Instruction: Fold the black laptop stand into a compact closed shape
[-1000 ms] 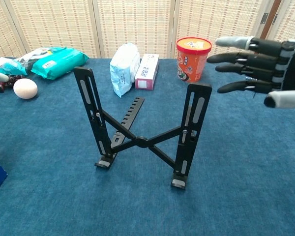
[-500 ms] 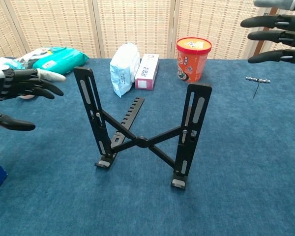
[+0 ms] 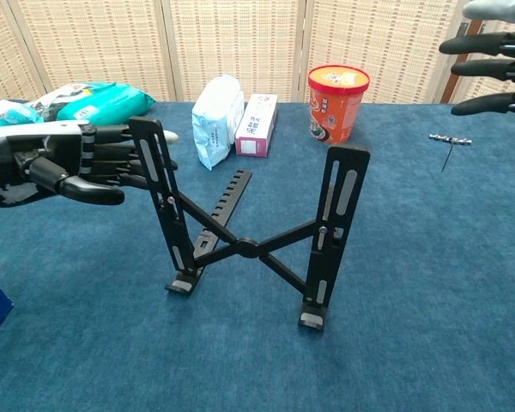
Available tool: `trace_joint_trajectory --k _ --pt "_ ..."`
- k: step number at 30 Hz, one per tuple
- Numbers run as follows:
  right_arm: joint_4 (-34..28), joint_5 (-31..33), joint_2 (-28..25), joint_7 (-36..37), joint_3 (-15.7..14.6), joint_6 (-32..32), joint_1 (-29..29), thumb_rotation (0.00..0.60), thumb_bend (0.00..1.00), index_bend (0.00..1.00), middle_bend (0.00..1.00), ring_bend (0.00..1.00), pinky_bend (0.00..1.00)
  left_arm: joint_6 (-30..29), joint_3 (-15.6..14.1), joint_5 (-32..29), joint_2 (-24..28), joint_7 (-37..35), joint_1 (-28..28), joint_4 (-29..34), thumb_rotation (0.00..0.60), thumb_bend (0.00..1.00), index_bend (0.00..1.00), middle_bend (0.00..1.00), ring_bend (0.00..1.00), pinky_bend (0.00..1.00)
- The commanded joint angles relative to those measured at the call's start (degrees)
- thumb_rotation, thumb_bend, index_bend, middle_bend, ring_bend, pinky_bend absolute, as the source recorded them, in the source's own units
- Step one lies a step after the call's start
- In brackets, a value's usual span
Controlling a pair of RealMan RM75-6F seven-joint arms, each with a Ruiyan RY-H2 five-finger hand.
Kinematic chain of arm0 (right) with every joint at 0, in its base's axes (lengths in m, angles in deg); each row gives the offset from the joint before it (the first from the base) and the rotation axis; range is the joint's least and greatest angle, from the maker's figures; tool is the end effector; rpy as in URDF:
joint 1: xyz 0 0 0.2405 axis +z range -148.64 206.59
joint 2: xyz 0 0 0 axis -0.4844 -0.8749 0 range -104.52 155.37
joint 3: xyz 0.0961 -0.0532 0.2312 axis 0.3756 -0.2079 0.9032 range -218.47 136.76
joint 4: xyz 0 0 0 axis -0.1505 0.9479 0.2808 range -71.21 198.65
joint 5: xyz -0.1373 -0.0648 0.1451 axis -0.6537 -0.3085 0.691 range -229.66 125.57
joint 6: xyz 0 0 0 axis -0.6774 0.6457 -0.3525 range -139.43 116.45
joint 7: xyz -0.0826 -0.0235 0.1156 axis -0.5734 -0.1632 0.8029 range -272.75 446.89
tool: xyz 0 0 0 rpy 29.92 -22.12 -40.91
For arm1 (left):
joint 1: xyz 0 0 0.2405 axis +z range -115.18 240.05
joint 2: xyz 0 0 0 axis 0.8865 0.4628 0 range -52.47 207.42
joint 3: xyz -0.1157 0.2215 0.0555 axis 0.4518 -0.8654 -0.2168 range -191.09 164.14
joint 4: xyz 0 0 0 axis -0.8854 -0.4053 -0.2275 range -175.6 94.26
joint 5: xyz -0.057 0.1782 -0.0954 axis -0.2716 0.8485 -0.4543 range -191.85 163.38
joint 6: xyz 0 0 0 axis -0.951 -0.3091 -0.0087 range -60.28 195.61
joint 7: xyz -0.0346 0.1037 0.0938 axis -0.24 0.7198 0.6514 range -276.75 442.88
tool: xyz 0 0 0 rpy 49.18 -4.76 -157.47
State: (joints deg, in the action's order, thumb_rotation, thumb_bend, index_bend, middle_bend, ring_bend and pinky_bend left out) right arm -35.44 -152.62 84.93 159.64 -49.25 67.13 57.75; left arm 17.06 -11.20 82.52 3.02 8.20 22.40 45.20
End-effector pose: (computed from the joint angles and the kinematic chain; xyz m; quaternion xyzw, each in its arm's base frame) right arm -0.2063 -0.2314 0.1235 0.4683 -0.6820 0.5603 0.0406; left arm -0.1774 0.3089 0.0253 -0.5228 -0.7251 -0.4469 0.0340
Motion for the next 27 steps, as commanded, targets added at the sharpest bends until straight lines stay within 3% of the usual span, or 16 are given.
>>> trace_joint_trajectory --k 1,27 --pt "0.18 0.12 0.04 0.09 0.05 -0.04 -0.25 0.600 0.01 0.00 0.12 0.00 0.18 -1.08 -2.22 3.12 -2.47 -5.56 -3.15 -4.38 0.600 0.14 0.11 0.22 0.17 0.17" --pt "1.53 0.59 0.43 0.68 0.95 -0.10 -2.68 0.600 0.01 0.00 0.12 0.00 0.18 -7.91 -10.36 5.29 -8.35 -17.63 -7.83 -12.40 0.600 0.14 0.11 0.22 0.17 0.24"
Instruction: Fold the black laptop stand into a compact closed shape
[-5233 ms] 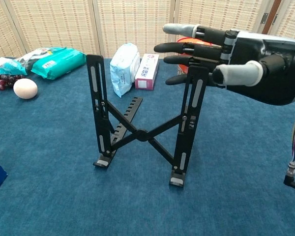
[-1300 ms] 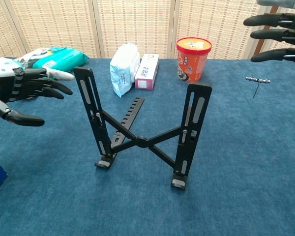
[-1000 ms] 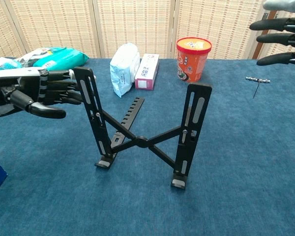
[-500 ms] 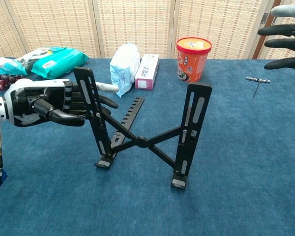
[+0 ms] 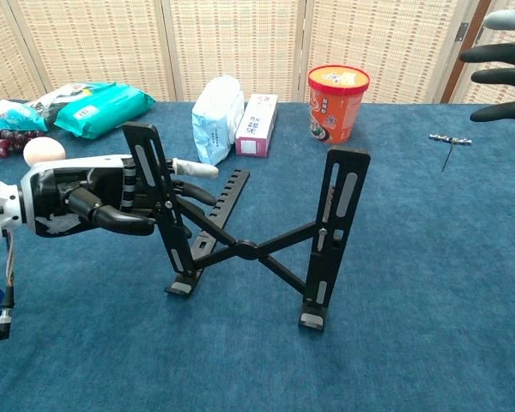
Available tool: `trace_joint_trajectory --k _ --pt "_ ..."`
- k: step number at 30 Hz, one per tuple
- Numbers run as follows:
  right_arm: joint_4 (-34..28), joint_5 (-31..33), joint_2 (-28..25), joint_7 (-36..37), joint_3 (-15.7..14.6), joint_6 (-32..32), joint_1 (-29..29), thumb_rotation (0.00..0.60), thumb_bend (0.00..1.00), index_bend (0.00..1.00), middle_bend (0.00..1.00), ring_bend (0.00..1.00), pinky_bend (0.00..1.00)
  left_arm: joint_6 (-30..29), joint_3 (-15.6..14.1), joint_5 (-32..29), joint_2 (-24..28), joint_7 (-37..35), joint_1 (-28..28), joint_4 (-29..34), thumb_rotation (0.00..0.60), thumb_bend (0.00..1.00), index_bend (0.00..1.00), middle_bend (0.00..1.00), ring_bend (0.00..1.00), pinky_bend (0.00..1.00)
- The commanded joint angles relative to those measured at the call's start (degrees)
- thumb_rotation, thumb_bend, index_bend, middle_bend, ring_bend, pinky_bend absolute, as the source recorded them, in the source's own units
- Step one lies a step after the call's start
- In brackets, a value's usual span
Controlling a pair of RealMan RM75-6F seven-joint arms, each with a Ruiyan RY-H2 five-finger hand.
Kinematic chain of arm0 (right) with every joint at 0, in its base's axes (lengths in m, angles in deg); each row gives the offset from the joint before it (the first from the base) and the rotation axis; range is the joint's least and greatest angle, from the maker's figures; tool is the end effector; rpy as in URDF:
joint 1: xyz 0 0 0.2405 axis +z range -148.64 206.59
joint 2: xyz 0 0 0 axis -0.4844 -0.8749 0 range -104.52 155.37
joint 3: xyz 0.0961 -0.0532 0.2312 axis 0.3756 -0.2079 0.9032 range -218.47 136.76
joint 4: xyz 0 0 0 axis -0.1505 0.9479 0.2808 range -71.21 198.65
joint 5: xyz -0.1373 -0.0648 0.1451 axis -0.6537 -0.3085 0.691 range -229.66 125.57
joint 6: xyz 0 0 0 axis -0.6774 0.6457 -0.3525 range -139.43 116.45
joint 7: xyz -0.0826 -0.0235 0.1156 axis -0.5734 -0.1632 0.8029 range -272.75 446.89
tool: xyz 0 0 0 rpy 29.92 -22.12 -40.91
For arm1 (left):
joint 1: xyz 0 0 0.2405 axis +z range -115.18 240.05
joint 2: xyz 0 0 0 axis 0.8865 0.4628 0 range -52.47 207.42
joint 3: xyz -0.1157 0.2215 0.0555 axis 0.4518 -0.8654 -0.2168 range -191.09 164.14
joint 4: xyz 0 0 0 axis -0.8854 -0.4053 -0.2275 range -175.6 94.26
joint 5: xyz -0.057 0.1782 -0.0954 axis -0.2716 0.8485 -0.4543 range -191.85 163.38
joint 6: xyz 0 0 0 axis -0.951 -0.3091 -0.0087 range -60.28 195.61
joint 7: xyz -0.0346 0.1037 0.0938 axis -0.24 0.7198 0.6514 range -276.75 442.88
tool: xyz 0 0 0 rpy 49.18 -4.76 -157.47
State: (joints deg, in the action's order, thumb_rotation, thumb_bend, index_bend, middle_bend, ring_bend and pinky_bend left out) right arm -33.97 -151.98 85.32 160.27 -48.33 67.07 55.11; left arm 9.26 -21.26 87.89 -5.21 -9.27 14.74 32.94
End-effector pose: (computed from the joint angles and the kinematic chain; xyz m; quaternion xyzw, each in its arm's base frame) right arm -0.2202 -0.2278 0.1251 0.4514 -0.6883 0.5647 0.0593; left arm -0.1737 0.3109 -0.0122 0.5192 0.7481 0.4089 0.0599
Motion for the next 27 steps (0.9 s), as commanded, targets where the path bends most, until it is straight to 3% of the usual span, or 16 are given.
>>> trace_joint_trajectory --k 1,15,22,27 --pt "0.10 -0.13 0.08 0.10 0.04 -0.08 -0.05 0.600 0.01 0.00 0.12 0.00 0.18 -0.14 -0.48 -0.14 -0.12 -0.25 -0.27 -0.16 0.600 0.14 0.11 0.22 0.17 0.24" --pt "0.98 -0.67 0.75 0.13 0.40 -0.35 -0.32 0.600 0.01 0.00 0.12 0.00 0.18 -0.90 -1.46 -2.14 0.26 0.17 -1.24 0.35 0.600 0.14 0.11 0.22 0.17 0.27" --pt "-0.69 -1.40 1.56 -6.82 0.82 -2.54 0.53 0.600 0.02 0.00 0.12 0.00 0.18 -0.97 0.51 -6.39 2.25 9.59 0.19 3.13 0.600 0.14 0.11 0.22 0.17 0.24" --pt "-3.37 -1.11 2.27 -14.06 1.00 -7.87 2.68 0.600 0.04 0.00 0.11 0.00 0.18 -1.77 1.68 -10.01 4.54 17.52 2.62 7.07 0.600 0.14 0.11 0.22 0.17 0.20"
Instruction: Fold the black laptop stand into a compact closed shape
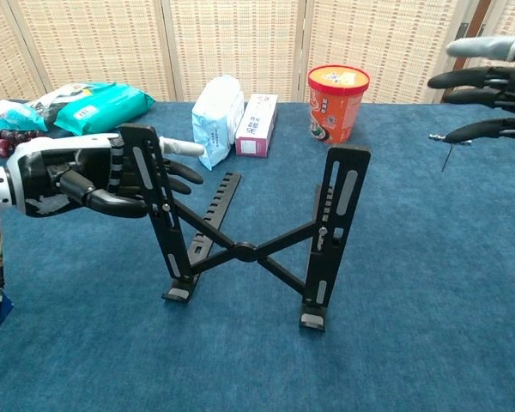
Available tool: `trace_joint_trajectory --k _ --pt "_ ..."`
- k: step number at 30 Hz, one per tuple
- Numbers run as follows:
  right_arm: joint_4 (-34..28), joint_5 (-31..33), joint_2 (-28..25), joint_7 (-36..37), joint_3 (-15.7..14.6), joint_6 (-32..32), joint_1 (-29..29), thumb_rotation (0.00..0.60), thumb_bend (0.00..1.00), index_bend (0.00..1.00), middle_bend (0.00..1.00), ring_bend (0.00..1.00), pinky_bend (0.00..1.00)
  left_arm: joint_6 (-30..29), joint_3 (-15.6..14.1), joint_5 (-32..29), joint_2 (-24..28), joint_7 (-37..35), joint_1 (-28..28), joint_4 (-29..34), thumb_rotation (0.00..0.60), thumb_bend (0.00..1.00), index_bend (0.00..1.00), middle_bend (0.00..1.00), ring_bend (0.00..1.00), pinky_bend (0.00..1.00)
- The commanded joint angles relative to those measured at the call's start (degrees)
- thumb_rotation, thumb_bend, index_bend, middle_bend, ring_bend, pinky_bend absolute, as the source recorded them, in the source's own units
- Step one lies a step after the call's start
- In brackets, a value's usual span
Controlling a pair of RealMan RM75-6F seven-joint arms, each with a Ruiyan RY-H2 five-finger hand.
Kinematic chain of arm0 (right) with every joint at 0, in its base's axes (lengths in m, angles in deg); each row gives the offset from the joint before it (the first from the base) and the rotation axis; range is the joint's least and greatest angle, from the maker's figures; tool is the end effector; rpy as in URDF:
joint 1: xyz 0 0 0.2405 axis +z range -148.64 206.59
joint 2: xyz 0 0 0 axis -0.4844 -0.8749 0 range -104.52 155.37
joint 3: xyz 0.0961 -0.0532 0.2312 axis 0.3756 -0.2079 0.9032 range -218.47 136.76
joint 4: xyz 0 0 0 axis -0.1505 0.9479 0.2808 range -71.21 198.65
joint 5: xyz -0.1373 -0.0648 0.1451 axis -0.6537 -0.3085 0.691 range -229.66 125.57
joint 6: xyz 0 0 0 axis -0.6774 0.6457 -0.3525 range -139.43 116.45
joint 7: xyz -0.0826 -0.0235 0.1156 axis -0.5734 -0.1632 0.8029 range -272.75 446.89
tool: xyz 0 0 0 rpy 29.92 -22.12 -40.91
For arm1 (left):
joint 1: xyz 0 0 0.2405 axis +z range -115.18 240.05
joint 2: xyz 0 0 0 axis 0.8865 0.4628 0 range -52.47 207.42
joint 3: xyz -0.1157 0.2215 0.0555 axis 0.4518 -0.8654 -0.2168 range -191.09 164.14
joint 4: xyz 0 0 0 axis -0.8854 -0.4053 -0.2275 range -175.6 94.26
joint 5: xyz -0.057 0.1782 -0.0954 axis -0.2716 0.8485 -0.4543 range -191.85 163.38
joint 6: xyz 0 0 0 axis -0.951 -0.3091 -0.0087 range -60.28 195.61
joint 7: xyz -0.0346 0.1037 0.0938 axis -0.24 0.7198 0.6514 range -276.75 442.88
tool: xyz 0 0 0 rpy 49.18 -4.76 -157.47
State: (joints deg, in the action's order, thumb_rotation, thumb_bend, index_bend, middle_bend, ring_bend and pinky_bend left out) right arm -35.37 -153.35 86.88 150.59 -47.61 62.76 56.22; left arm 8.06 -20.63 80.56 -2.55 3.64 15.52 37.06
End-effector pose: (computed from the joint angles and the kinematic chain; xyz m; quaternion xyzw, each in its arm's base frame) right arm -0.2082 -0.2271 0.1062 0.5159 -0.6643 0.5352 0.0788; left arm -0.1760 0.3172 0.0060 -0.5399 -0.7121 -0.4489 0.0038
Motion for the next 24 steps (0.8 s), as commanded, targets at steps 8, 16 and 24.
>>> trace_joint_trajectory --k 8,16,24 --pt "-5.48 5.16 4.38 -14.59 2.48 -12.54 5.22 0.600 0.04 0.00 0.09 0.00 0.18 -2.43 2.24 -6.00 4.68 13.98 5.40 7.42 0.600 0.14 0.11 0.22 0.17 0.17" --pt "-5.85 12.29 11.76 -25.71 6.25 -17.23 7.09 0.600 0.07 0.00 0.09 0.00 0.18 -3.19 3.21 -6.93 6.72 18.54 7.61 10.48 0.600 0.14 0.11 0.22 0.17 0.17" --pt "-3.31 19.30 17.71 -30.54 10.24 -19.16 8.38 0.600 0.13 0.00 0.09 0.00 0.18 -3.30 4.06 -6.68 7.77 20.41 8.87 11.80 0.600 0.14 0.11 0.22 0.17 0.17"
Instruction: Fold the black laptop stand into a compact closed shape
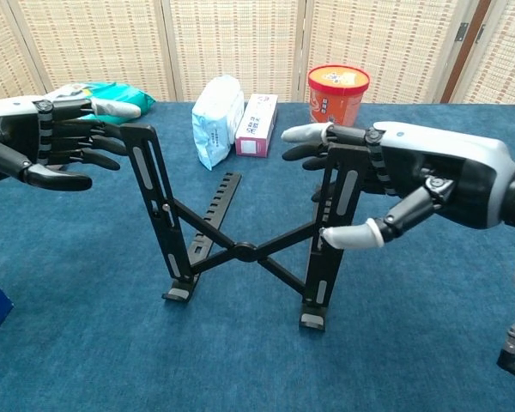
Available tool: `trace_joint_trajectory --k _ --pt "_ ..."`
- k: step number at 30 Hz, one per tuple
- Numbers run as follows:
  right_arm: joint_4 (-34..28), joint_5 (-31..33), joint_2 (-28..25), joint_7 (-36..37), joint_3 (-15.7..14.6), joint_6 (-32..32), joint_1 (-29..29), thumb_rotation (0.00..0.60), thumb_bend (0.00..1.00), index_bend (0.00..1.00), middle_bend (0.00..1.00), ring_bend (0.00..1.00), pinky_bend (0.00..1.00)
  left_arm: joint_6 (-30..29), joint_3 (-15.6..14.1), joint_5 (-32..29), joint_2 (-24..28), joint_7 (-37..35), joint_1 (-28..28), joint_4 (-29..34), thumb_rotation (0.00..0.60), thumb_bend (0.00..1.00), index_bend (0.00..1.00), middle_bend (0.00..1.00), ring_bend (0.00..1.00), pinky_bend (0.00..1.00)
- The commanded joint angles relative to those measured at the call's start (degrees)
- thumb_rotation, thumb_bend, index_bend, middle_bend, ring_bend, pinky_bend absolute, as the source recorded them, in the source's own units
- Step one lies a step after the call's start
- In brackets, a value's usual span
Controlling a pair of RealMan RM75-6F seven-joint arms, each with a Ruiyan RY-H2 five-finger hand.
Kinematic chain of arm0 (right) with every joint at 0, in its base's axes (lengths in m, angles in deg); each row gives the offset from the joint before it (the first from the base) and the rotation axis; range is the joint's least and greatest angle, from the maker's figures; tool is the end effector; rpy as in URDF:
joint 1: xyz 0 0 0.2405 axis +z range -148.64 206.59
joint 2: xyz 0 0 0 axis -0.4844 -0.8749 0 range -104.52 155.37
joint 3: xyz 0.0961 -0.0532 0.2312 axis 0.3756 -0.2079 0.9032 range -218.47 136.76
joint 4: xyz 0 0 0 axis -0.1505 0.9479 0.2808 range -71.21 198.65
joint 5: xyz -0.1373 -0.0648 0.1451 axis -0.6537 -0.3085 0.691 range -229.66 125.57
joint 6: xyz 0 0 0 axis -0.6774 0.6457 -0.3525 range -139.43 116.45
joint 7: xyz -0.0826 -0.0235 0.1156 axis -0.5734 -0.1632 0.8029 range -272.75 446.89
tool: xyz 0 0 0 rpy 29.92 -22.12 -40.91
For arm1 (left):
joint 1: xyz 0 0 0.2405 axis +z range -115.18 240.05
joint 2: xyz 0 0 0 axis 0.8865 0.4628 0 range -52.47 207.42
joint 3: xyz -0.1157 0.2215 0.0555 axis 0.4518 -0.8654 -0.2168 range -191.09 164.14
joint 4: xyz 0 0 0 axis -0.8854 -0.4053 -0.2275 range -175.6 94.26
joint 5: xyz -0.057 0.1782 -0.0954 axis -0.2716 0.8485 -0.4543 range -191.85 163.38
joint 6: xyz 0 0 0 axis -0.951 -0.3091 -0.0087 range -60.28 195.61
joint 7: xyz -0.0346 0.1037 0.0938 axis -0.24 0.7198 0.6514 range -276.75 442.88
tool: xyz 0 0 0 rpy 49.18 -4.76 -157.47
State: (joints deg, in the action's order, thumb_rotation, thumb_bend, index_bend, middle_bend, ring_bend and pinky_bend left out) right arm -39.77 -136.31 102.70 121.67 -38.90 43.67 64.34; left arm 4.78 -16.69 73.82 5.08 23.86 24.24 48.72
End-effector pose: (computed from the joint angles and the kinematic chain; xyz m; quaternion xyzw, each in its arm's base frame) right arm -0.1356 -0.2524 0.0085 0.5936 -0.6481 0.4670 0.0974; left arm -0.1948 0.2964 0.0510 -0.5377 -0.6679 -0.5018 0.1141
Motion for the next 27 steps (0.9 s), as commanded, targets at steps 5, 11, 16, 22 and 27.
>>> trace_joint_trajectory --k 5,11,16,22,27 --pt "2.52 6.98 4.74 -4.51 4.01 0.73 -0.05 0.600 0.16 0.00 0.09 0.00 0.18 0.23 0.58 0.19 0.59 1.15 0.63 0.64 0.600 0.14 0.11 0.22 0.17 0.17" --pt "3.69 11.68 6.21 -6.46 6.36 0.89 -0.47 0.600 0.17 0.00 0.09 0.00 0.18 0.78 1.23 0.26 0.98 1.98 0.98 1.17 0.600 0.14 0.11 0.22 0.17 0.17" --pt "4.90 13.94 7.84 -11.46 7.29 4.46 -1.92 0.600 0.17 0.00 0.09 0.00 0.15 1.33 1.62 0.23 0.98 2.60 1.17 1.26 0.600 0.14 0.11 0.22 0.17 0.17" --pt "3.62 20.84 8.11 -14.02 10.55 7.98 -4.31 0.600 0.18 0.00 0.00 0.00 0.06 2.33 2.30 -0.05 0.98 4.10 1.04 1.10 0.600 0.14 0.11 0.22 0.17 0.17" --pt "4.33 14.35 7.47 -13.87 10.66 14.68 -7.20 0.600 0.18 0.00 0.00 0.00 0.01 4.07 2.97 -0.68 0.99 7.92 0.38 0.50 0.600 0.14 0.11 0.22 0.17 0.17"
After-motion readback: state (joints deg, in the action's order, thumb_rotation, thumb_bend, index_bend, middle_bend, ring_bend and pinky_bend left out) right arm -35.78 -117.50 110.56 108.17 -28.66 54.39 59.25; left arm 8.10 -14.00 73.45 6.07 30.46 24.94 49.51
